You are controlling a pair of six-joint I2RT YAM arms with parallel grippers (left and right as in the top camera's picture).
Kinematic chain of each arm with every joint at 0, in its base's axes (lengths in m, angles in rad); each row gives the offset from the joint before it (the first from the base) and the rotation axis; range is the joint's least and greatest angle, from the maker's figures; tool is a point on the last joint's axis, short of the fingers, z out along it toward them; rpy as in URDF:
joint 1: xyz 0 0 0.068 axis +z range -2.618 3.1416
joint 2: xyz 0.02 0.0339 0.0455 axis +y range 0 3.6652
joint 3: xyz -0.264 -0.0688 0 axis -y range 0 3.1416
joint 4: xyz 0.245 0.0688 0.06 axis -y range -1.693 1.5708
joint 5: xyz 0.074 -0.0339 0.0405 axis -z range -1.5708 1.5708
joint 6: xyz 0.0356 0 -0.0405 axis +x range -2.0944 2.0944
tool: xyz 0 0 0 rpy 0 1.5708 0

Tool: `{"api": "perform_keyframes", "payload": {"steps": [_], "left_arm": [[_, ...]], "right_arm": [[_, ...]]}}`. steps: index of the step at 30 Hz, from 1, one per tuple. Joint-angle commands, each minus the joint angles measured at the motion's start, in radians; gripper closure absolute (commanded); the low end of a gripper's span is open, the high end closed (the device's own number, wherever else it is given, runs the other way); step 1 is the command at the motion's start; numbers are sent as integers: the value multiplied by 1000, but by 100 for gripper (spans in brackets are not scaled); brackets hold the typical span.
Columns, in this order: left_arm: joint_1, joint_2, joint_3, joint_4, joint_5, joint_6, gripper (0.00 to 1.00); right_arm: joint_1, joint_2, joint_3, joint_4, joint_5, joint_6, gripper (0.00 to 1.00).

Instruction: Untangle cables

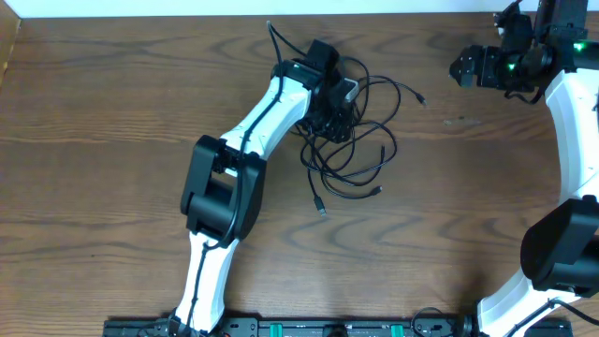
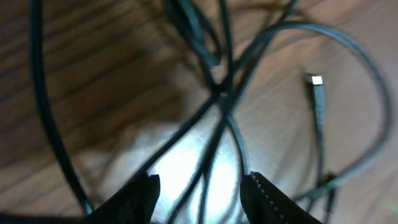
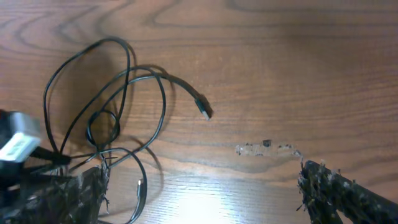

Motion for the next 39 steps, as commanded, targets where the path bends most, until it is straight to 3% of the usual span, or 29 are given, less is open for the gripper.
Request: {"api": "perform_keyframes", "payload": {"steps": [1, 4, 5, 6, 9, 12, 22, 27, 32, 39], "left_arm": [[-6, 45, -3, 2, -82, 14, 54], [-6, 52, -3, 3, -88, 14, 61], [-7, 52, -3, 3, -87, 14, 65], [-11, 52, -3, 2, -87, 12, 76], [-13, 51, -2, 2, -87, -19, 87], [-10, 35, 27, -26, -87, -31, 92], [-8, -309, 106, -90, -84, -171, 92], [-7, -506, 106, -39, -84, -240, 92], [-1, -589, 106, 51, -94, -246, 92], [69, -666, 106, 128, -269, -285, 92]], "right_arm": [[9, -29, -1, 6, -8, -10, 4], [9, -29, -1, 11, -8, -10, 4], [9, -29, -1, 13, -8, -10, 3], [9, -29, -1, 16, -8, -10, 3], [9, -29, -1, 20, -8, -10, 3], [9, -29, -1, 21, -8, -10, 2], [16, -29, -1, 22, -66, -11, 2], [39, -29, -1, 26, -130, -11, 2], [77, -29, -1, 41, -140, -11, 2], [114, -29, -1, 44, -143, -11, 3]]}}
